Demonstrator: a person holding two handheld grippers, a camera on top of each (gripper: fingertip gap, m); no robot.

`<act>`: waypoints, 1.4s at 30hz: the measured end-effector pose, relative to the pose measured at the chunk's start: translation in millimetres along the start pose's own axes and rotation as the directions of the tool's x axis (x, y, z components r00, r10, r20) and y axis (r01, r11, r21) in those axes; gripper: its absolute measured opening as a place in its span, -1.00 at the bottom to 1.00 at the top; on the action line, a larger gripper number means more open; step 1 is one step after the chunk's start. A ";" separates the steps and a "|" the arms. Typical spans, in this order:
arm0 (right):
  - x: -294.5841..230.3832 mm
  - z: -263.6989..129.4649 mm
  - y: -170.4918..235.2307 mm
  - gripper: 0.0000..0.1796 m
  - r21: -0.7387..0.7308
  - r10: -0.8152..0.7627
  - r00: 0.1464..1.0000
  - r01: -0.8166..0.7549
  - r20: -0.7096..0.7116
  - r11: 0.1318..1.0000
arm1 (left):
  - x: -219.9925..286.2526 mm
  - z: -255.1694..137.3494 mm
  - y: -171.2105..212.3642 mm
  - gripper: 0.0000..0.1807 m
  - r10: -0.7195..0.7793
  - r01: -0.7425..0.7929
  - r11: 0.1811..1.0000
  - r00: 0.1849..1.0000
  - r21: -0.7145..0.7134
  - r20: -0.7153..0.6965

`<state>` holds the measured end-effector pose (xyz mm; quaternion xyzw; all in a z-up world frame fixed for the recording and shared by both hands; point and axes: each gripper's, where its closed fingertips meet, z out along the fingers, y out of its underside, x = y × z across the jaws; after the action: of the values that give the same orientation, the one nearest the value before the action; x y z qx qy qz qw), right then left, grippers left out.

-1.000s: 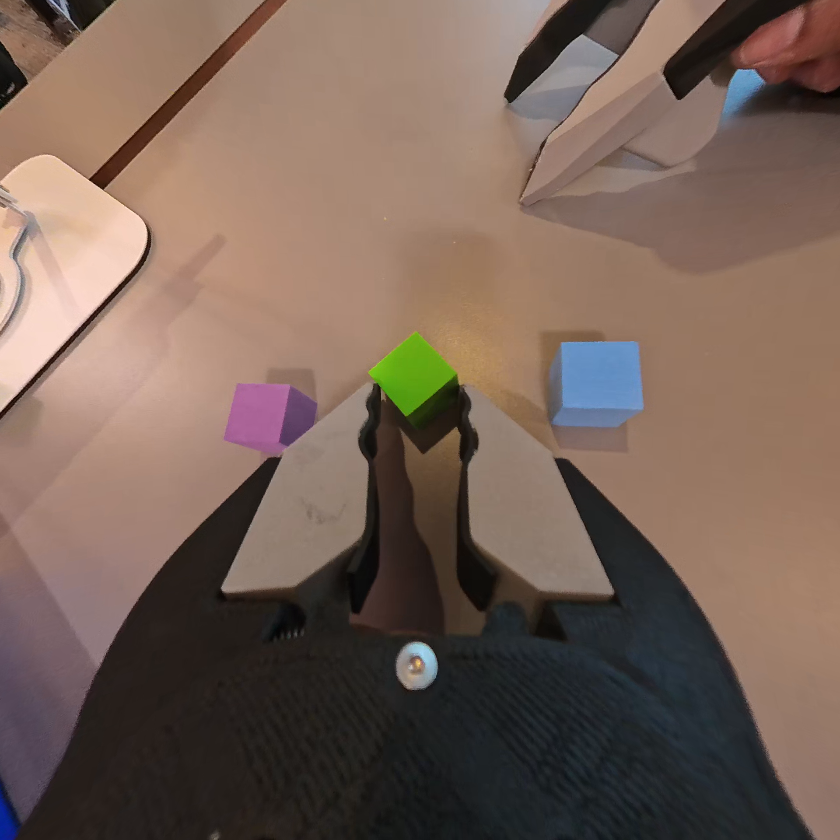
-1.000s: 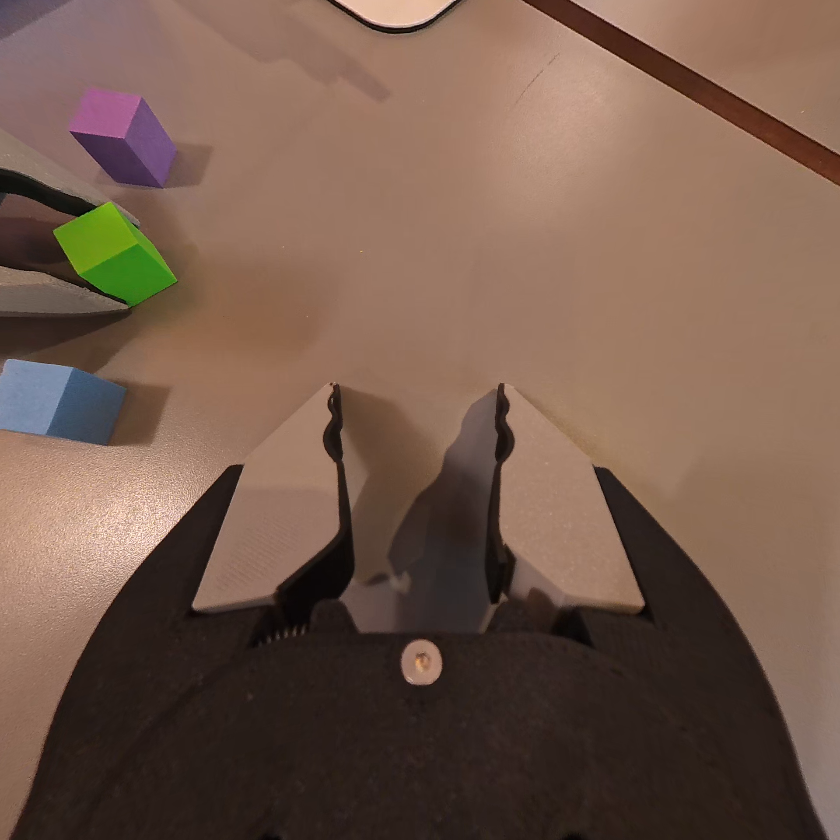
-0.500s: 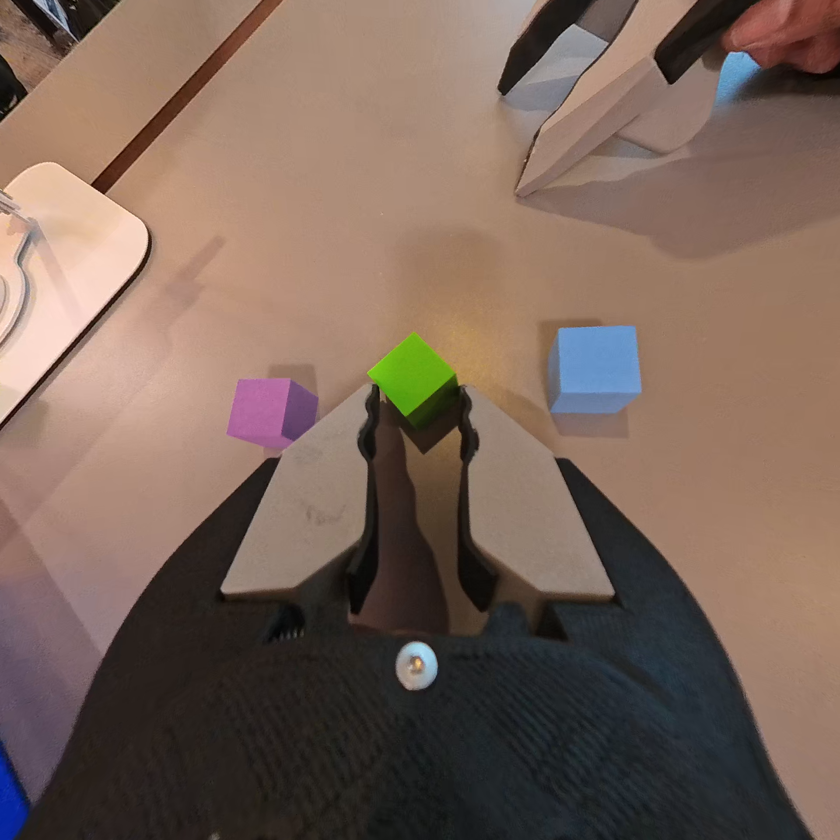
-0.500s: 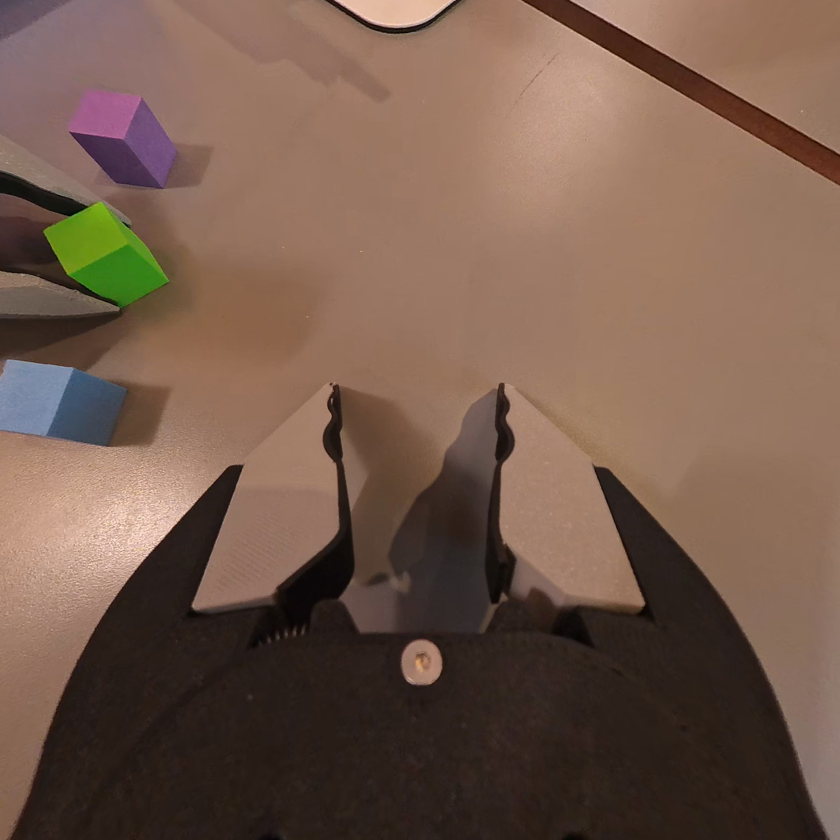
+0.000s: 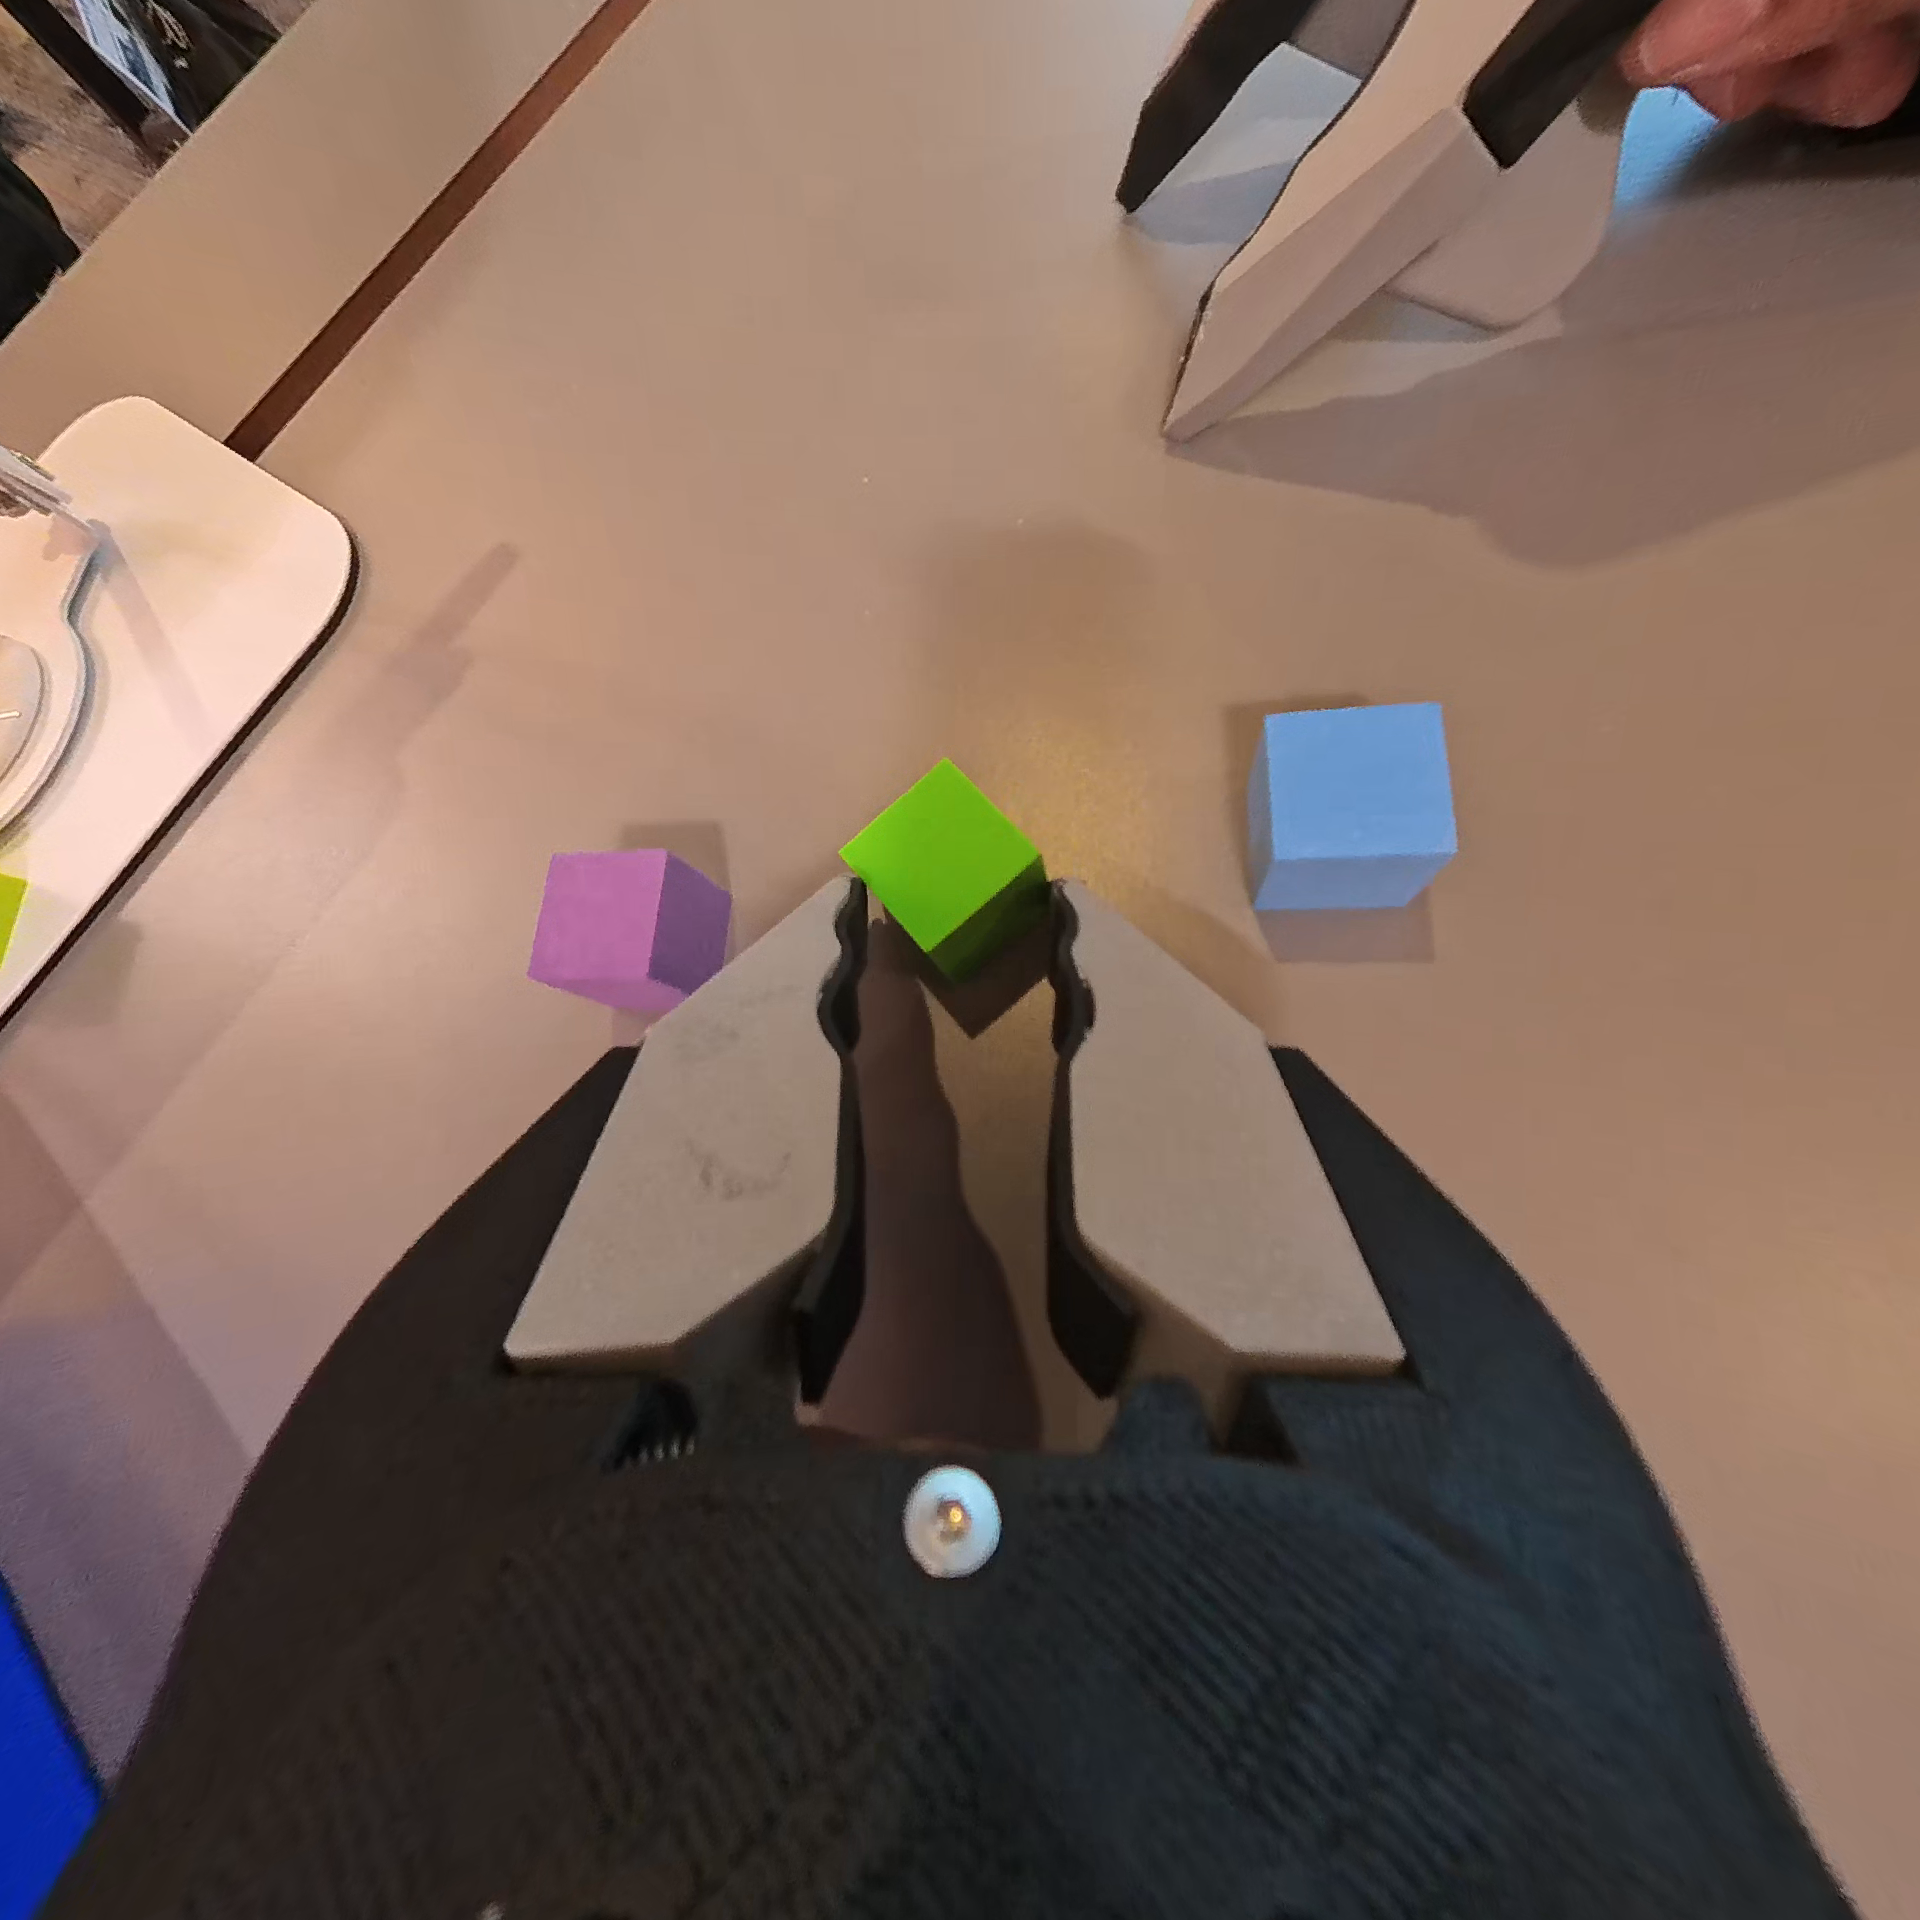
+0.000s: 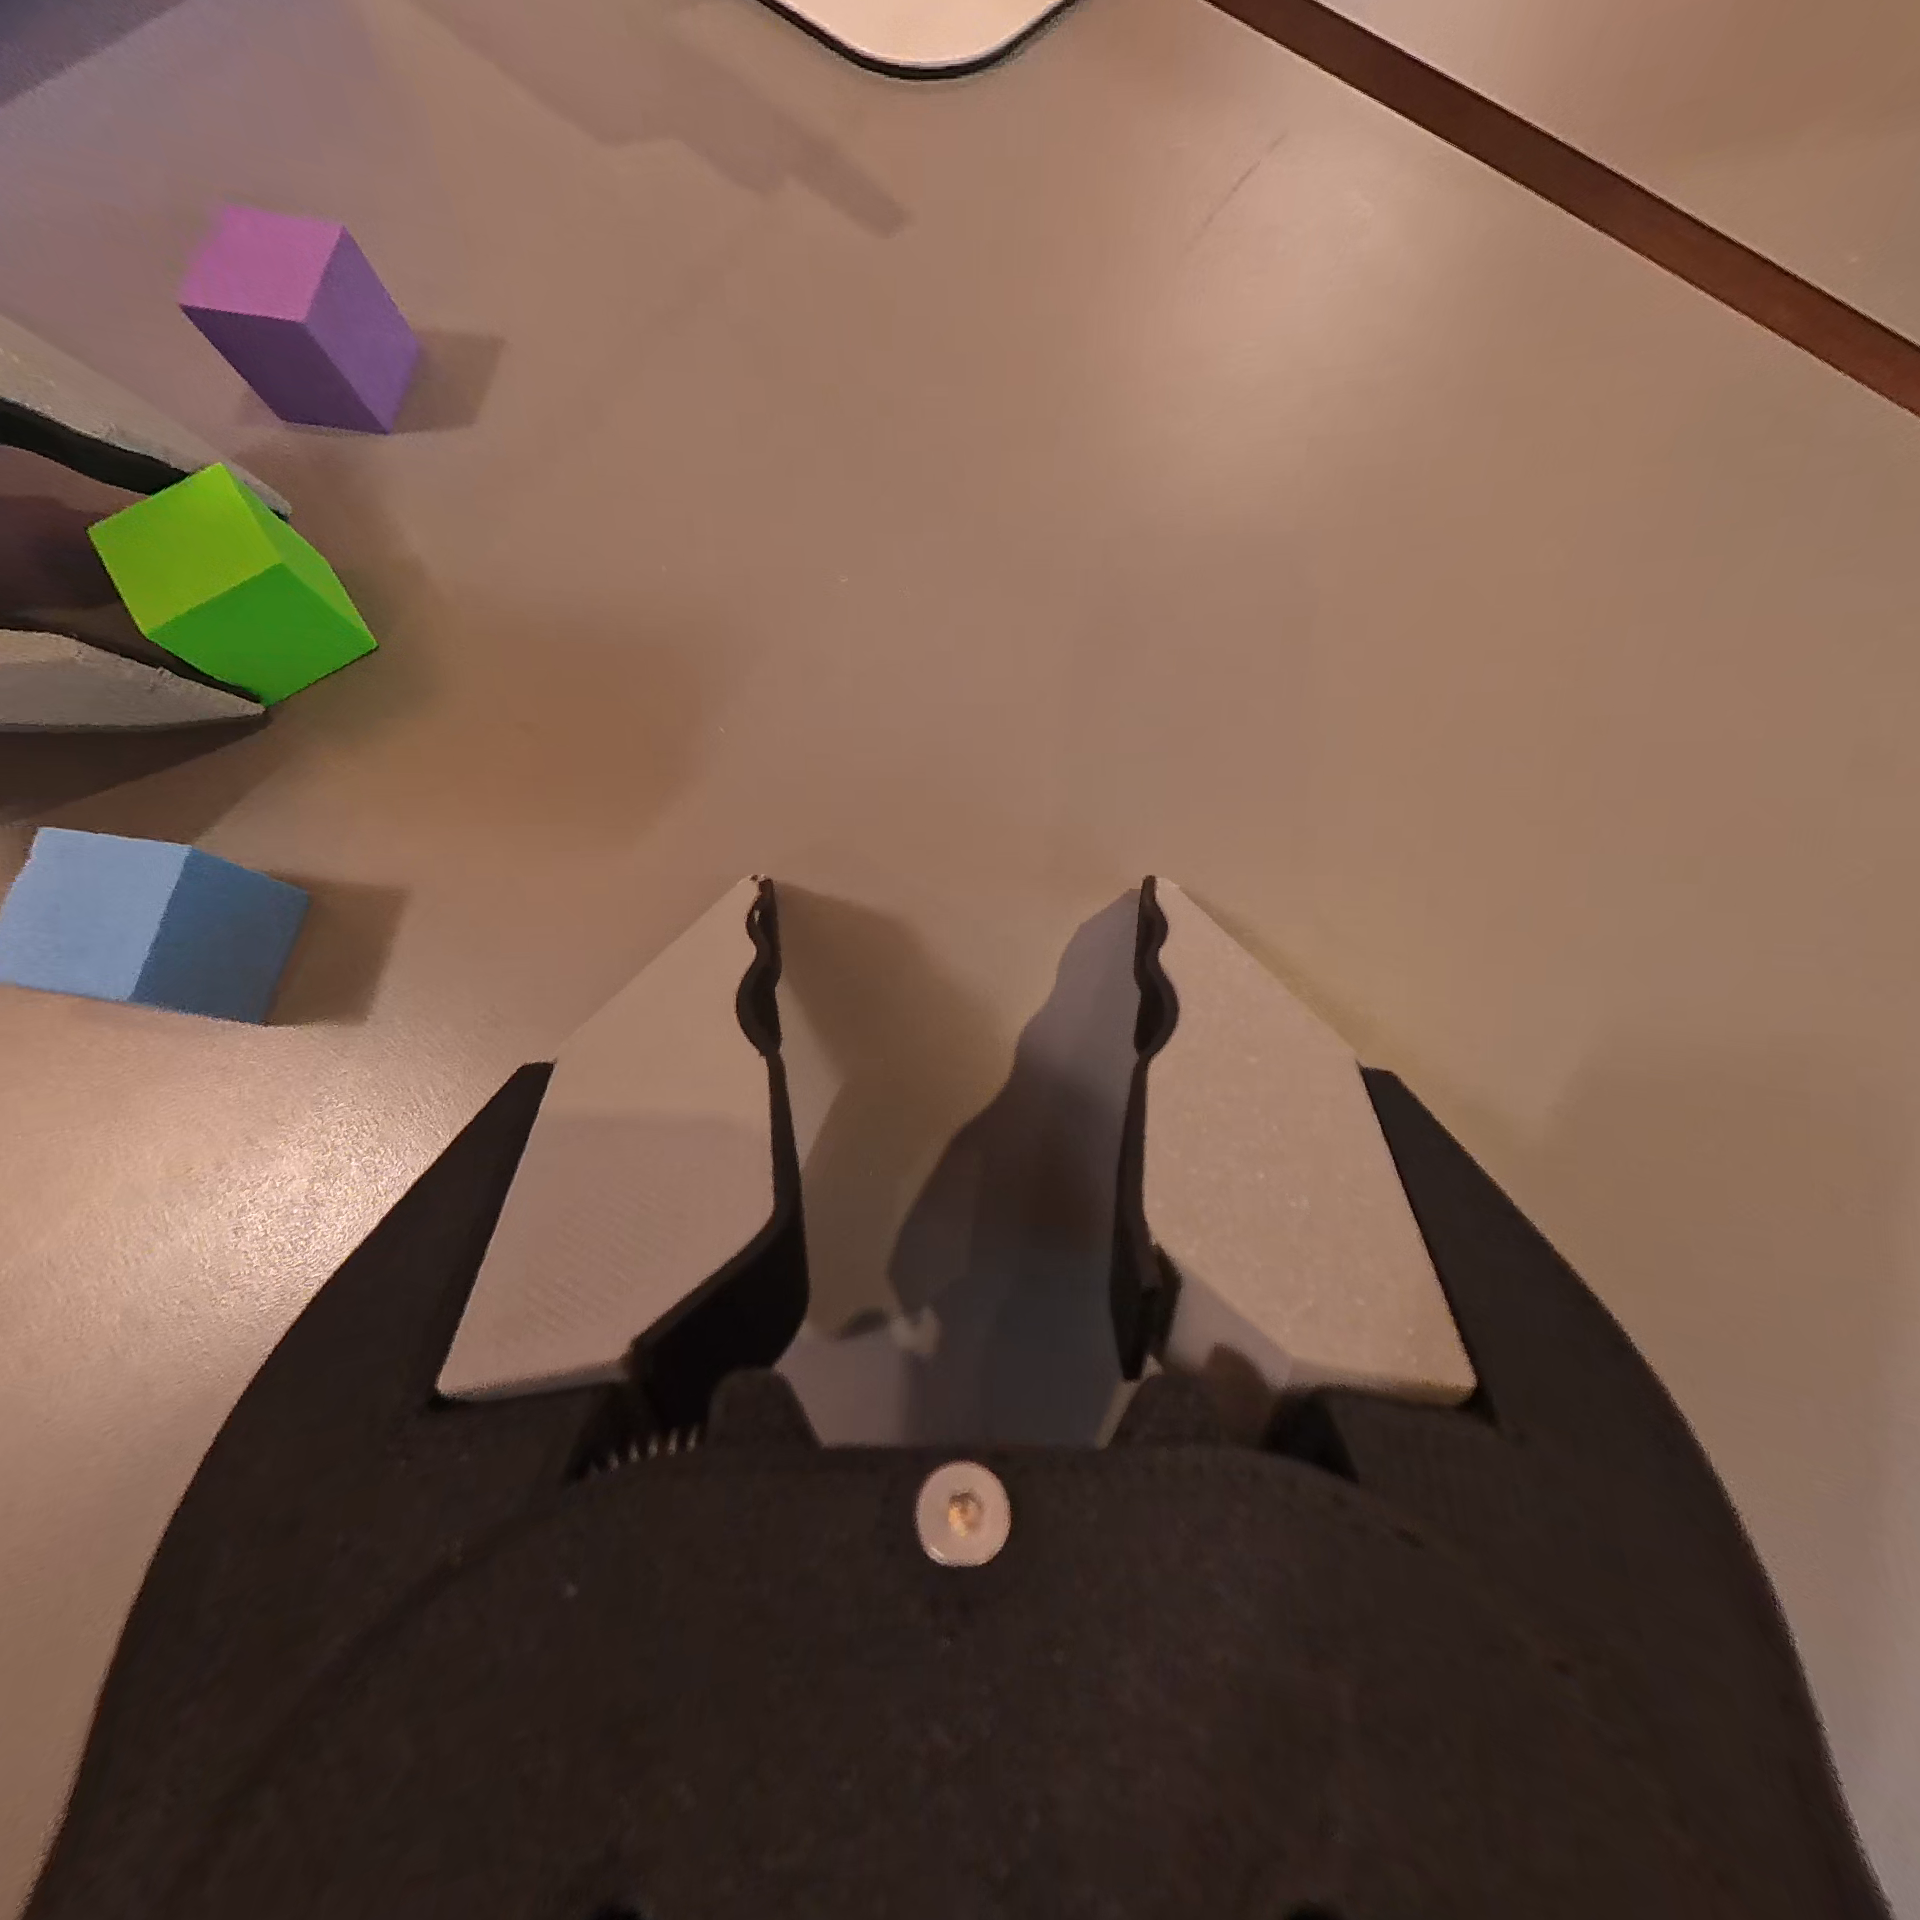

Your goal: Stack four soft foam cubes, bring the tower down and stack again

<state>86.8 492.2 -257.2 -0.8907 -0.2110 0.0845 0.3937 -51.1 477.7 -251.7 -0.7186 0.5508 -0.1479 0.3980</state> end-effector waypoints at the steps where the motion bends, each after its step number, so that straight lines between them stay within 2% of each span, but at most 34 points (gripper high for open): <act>1: -0.5 0.4 -0.4 -0.25 0.000 -0.001 1.000 0.001 0.001 1.000 | 0.1 -0.4 0.2 -0.64 0.003 -0.003 1.000 1.000 0.000 0.000; 15: -3.7 2.5 -2.6 -0.24 0.000 -0.007 1.000 0.007 0.005 1.000 | 1.1 -5.7 2.4 -0.64 0.079 -0.080 0.997 0.997 0.012 0.023; 26: -12.0 0.4 -0.3 -0.18 -0.002 -0.030 0.999 0.030 0.032 1.000 | 25.5 -26.2 16.1 -0.65 0.122 -0.112 0.992 0.965 0.055 -0.233; 32: -13.0 0.4 -0.1 -0.16 -0.003 -0.034 0.999 0.034 0.036 0.999 | 56.2 -43.8 22.4 -0.65 0.261 -0.230 0.965 0.891 0.128 -0.371; 37: -12.9 0.5 -0.1 -0.16 -0.003 -0.034 0.999 0.034 0.036 0.999 | 59.6 -43.8 20.5 -0.65 0.289 -0.254 0.957 0.885 0.141 -0.366; 42: -12.9 0.7 0.0 -0.16 -0.003 -0.033 0.999 0.034 0.036 0.999 | 51.6 -34.7 14.1 -0.65 0.271 -0.245 0.962 0.917 0.123 -0.293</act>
<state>75.0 487.0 -257.8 -0.8860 -0.2331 0.0935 0.3898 -65.1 415.5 -251.6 -0.5905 0.6891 -0.2270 0.3534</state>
